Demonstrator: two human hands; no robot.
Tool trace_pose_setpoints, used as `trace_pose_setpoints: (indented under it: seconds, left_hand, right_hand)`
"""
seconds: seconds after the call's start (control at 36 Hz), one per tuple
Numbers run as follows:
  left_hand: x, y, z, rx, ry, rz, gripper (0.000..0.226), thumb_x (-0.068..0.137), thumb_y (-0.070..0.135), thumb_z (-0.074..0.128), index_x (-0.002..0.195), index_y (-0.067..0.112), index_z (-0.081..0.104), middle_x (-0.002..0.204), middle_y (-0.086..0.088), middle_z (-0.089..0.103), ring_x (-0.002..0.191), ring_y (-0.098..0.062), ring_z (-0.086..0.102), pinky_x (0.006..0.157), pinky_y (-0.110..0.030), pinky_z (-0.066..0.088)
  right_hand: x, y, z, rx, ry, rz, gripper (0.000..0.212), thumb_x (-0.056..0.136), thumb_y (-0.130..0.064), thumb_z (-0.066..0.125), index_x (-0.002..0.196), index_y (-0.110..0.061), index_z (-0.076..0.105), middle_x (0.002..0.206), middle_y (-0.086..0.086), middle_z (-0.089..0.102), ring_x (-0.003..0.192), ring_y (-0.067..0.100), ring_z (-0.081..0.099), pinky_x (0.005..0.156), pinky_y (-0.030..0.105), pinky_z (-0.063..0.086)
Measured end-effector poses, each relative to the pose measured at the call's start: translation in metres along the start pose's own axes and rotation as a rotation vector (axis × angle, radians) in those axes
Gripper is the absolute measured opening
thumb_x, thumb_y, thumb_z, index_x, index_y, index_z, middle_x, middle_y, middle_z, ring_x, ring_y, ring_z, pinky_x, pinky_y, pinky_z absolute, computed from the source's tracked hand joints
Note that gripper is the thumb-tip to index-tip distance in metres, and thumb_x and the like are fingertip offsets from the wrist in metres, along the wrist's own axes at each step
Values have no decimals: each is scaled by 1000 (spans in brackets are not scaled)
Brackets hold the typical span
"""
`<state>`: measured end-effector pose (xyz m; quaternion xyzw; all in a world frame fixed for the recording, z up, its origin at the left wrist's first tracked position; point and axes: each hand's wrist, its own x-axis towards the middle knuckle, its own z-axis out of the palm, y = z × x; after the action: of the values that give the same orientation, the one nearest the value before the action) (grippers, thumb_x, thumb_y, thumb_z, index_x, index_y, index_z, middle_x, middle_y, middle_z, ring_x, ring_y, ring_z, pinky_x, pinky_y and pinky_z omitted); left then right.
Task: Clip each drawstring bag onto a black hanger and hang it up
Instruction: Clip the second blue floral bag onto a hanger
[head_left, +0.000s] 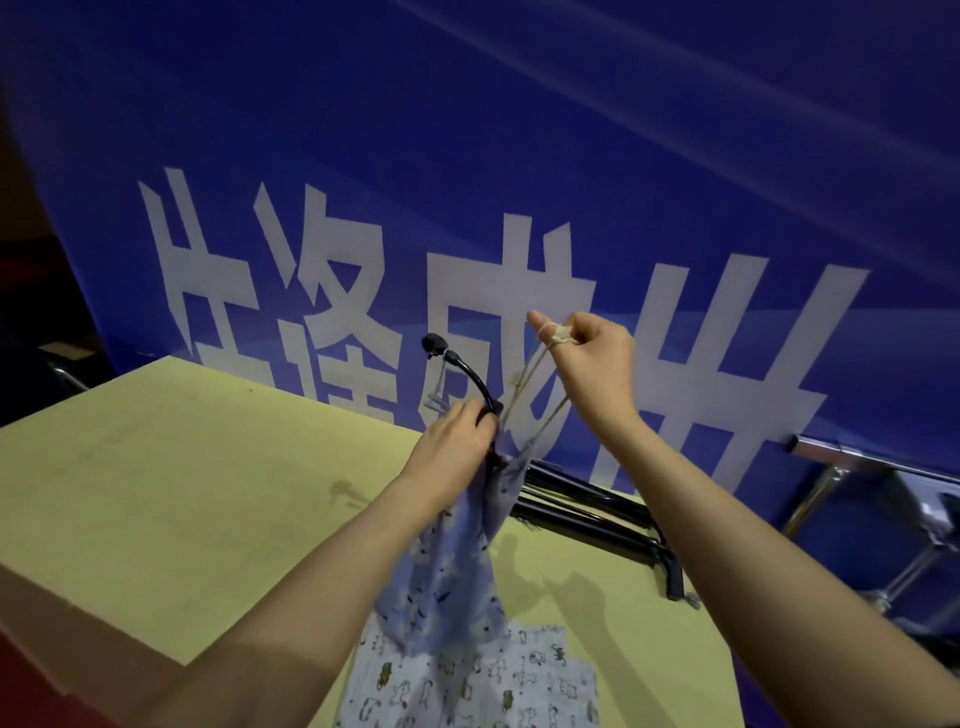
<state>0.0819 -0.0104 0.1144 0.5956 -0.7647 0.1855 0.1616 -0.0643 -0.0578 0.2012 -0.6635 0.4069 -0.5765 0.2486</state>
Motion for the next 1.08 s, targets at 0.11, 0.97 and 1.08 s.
trace_pose_setpoints:
  seconds: [0.11,0.97,1.08]
  left_hand:
    - [13,-2,-15,-55,20,-7,41,49,3,87,80,6,61,78,-12,57,60,-28,60,38,-28,40]
    - [28,307,-37,-358,-221,-265,47,93,45,49,118,5,51,117,-12,44,109,-32,51,88,-41,46]
    - [23,341,-32,-313,-247,-282,46,93,46,48,116,7,53,117,-11,46,113,-28,50,90,-39,46]
  right_hand:
    - [12,-24,-7,142,62,193,56,79,-52,67,52,-15,35,48,0,29,46,14,31,59,36,47]
    - [-37,-17,-283,48,-121,459,58,88,-56,55,63,-3,58,49,6,50,44,18,49,52,29,53]
    - [-52,4,-317,176,-151,473,40,90,-40,59,82,-2,67,68,13,64,63,21,65,61,29,58]
